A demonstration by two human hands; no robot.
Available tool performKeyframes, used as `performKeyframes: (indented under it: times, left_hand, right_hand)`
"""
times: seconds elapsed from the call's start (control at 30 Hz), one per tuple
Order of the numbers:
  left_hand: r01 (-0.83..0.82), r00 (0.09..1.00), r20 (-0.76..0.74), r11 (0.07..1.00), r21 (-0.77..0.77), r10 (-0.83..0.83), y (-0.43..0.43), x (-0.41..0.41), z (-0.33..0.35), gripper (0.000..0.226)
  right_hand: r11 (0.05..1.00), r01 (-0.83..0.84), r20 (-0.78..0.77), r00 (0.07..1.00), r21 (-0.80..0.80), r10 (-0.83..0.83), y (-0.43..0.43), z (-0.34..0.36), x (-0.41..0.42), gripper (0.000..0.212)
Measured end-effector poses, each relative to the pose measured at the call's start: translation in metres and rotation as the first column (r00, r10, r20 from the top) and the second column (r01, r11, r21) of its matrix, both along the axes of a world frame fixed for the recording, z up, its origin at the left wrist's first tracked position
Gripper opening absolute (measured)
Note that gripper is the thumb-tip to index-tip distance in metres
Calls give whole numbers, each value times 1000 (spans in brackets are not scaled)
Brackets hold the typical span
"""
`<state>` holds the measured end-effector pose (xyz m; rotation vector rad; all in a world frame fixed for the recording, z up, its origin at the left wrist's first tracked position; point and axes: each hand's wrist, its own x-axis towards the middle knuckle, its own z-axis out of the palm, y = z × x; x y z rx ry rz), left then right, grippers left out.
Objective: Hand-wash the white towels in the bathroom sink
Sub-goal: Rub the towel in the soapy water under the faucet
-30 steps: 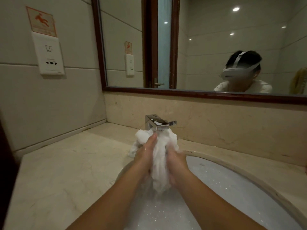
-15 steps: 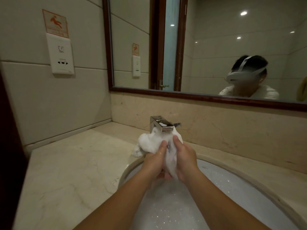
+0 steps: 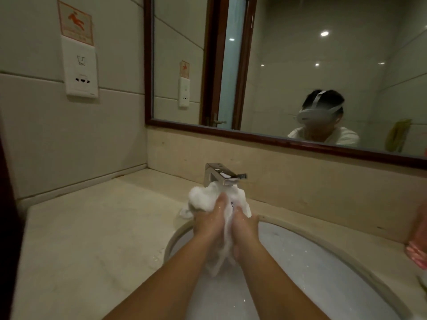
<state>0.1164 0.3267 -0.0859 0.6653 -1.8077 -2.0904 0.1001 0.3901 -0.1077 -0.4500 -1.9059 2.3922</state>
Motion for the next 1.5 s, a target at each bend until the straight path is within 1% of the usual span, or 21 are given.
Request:
performKeyframes:
  times: [0.07,0.13,0.23,0.33,0.4,0.5,0.6,0.7,0.77,0.83,0.93,1.0,1.07,1.13,1.2,1.23,1.27,1.3,1.37,1.43,1.5]
  left_hand:
    - [96,995,-3,994,60,-96,2,3,-4,46]
    - [131,990,26,982,135,-136,0,4,-7,47]
    - [192,976,71,964,183,-208,0,4,-8,53]
    - [213,970,87,967,142,-226,-5,1,-7,56]
    - [160,985,57,983,88,-166,-10,0,-5,49]
    - [30,1000,4,999,44,-30,-15,-2,1,45]
    - [-49,997,-64,998,41,52,-17,2,4,34]
    - [-49,998,-45,995,89,54,-17,5,3,36]
    - [-40,999,-32,992,119,44,-17,5,1,47]
    - [1,1000,-6,991,133,-1,-14,4,0,61]
    - [79,993,81,993,83,-86,-10,8,-2,77]
    - [123,981,127,980,157,-143,-8,12,-3,93]
    - [144,976,133,971,191,-171,-7,9,-7,106]
    - [163,980,81,967,194,-181,-6,-3,-17,120]
    - [183,979,47,958,221,-197,-4,-5,-19,130]
    - [201,976,34,950,239,-215,-4,-7,-21,128]
    - [224,972,13,942,250,-235,-5,-4,-17,121]
    - [247,966,8,936,249,-257,-8,-2,-15,108]
    - [243,969,-18,941,234,-245,-14,-2,-11,78]
    - [238,971,-25,937,256,-239,-17,0,-9,54]
    - [225,973,-16,930,292,-230,-18,0,-10,50]
  right_hand:
    - [999,28,-40,999,-40,-29,-3,1,4,34]
    - [998,10,-58,998,-64,-13,-4,0,2,34]
    - [1000,-25,-84,996,0,24,4,-5,-1,31]
    - [995,-58,-122,990,78,67,12,-13,1,27]
    - [995,-46,-162,985,88,60,11,-12,6,38]
    - [997,-59,-184,981,40,65,9,-7,6,46]
    - [989,-147,-177,974,-20,141,3,-4,10,49]
    - [931,-304,-91,952,-204,291,-1,-5,15,51]
    - [899,-317,-73,948,-303,310,-2,-4,17,44]
    - [929,-293,-86,956,-227,281,-1,-4,18,34]
    - [960,-263,-119,961,-100,251,5,-7,18,30]
    - [984,-167,-186,967,60,175,11,-7,16,15]
    - [955,-28,-295,948,295,119,16,-4,12,13]
    - [898,44,-361,923,437,131,15,-1,12,16]
    - [848,9,-378,897,529,227,11,0,15,21]
    - [843,-48,-362,889,536,281,10,-1,16,25]
    - [857,-112,-350,880,503,321,10,-1,17,29]
    - [891,-170,-351,875,421,333,12,2,20,32]
    - [957,-223,-351,894,185,276,17,8,20,31]
    - [987,-158,-334,930,9,152,21,11,16,25]
    - [996,-77,-282,957,-51,59,21,10,12,23]
